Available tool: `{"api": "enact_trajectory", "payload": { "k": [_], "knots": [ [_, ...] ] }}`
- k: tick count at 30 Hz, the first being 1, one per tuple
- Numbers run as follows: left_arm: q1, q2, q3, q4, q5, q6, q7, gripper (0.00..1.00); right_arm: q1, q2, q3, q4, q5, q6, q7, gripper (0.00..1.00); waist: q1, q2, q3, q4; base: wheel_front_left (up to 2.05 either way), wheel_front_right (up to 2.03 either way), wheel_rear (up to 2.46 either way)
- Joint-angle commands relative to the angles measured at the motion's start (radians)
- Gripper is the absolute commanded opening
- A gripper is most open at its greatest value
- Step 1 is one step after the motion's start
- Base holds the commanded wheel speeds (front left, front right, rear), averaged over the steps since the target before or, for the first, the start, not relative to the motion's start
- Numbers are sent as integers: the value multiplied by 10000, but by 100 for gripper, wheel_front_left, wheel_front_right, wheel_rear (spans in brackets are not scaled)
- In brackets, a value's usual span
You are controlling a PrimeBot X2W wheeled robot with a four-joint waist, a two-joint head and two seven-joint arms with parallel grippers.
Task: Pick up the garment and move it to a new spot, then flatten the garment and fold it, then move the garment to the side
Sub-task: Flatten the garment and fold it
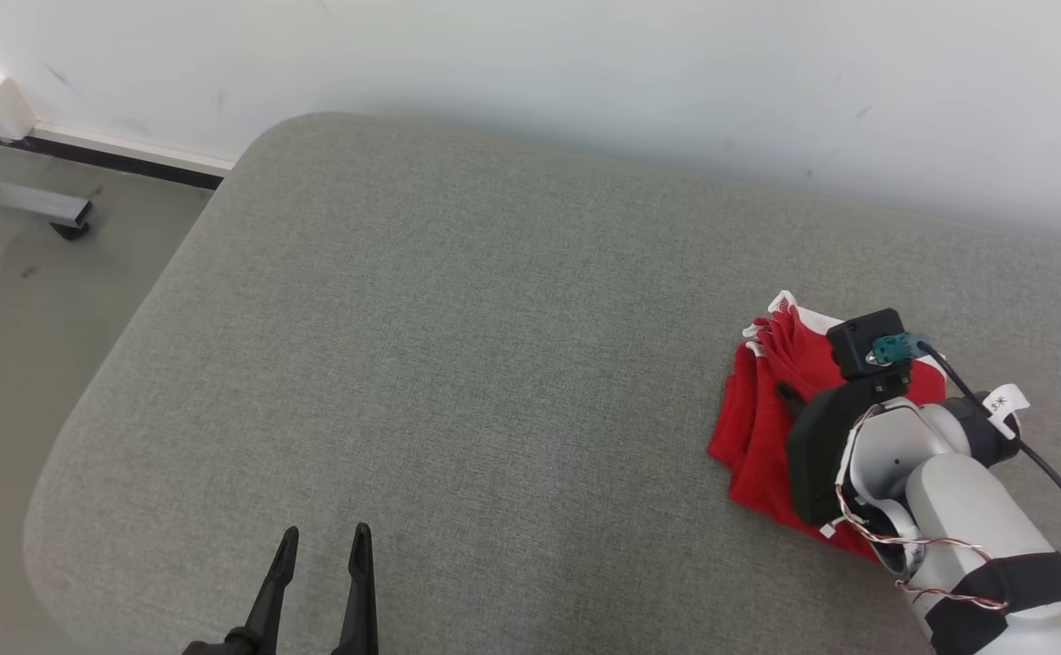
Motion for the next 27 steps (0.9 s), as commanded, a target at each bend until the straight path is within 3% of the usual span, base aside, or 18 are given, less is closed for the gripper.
{"api": "enact_trajectory", "payload": {
  "k": [1,3,4,5,7,11,18,24,25,26,27],
  "knots": [
    [83,-14,-8,-8,-42,41,-23,100,-123,112,94,195,77,-28,-148,0,1,0,34,56,0,0,0],
    [65,-14,-5,-25,-53,64,-23,100,-244,147,156,365,142,-28,-228,0,1,0,62,59,0,0,0],
    [51,-14,-2,-32,-59,62,-23,100,-274,164,187,448,182,-28,-262,18,1,0,74,54,0,0,0],
    [38,-14,13,-37,-61,74,-23,100,-289,177,213,515,210,-28,-289,96,1,0,79,45,0,0,0],
    [26,-14,38,-51,-55,79,-23,100,-316,194,189,552,249,-28,-378,100,1,0,78,27,0,0,0],
    [23,-14,103,-76,-1,99,-23,100,-470,385,181,315,965,-28,-1028,100,1,0,-15,-104,0,0,0],
    [169,-6,145,-60,136,98,-23,100,-374,-407,-763,332,1418,-26,-2738,100,1,0,-373,-356,0,0,0],
    [229,-6,172,-24,180,33,-23,100,318,-959,-1340,967,1106,-28,-3178,100,1,0,-490,-417,0,0,0],
    [233,-9,167,-52,178,34,-23,100,508,-1063,-1367,1104,898,-28,-3359,14,1,0,-457,-428,0,0,0],
    [213,-9,158,-66,177,25,-23,100,600,-1103,-1357,1199,775,-28,-3426,0,1,0,-428,-426,0,0,0],
    [197,-9,141,-68,175,19,-23,100,699,-1084,-1279,1278,694,-28,-3465,0,1,0,-408,-420,0,0,0]
  ]
}}
